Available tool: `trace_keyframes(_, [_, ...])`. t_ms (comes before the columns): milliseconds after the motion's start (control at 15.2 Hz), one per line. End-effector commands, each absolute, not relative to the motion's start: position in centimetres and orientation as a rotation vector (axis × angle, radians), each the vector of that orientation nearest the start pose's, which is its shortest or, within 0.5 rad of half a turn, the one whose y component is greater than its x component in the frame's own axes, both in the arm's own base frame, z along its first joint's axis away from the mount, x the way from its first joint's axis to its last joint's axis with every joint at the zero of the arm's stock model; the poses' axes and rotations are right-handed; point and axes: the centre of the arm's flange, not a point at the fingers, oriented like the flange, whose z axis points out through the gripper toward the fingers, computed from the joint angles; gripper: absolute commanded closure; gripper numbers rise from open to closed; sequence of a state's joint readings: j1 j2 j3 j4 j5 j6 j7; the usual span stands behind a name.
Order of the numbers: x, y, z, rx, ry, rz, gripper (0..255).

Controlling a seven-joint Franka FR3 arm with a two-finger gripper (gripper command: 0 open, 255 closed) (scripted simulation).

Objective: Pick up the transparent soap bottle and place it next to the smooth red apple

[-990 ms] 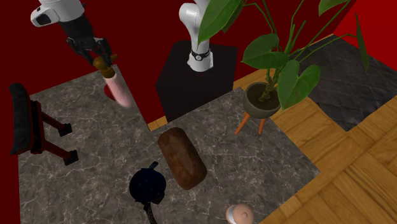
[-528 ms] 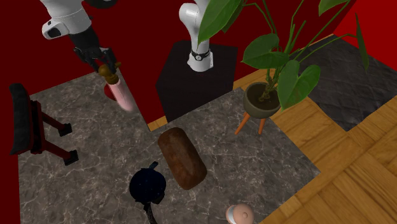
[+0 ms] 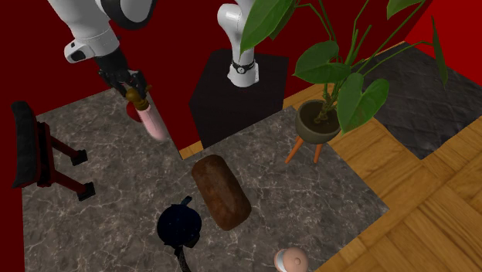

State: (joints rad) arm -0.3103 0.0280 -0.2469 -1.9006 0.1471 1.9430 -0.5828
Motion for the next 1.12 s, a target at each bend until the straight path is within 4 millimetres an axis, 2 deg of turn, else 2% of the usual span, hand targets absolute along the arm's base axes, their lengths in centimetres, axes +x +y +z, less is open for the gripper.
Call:
trace_keyframes(0, [49.0, -29.2, 47.6, -3.038, 0.041, -0.129, 255])
trace_keyframes(132, [49.0, -29.2, 46.6, -3.038, 0.041, -0.129, 255])
trace_keyframes(594, [49.0, -29.2, 46.6, -3.038, 0.041, -0.129, 255])
trace_keyframes(660, [49.0, -29.2, 46.6, -3.038, 0.041, -0.129, 0])
trace_keyframes(990, [49.0, -29.2, 46.6, -3.038, 0.041, -0.129, 0])
trace_keyframes(1056, [48.9, -29.3, 47.9, -3.038, 0.041, -0.129, 0])
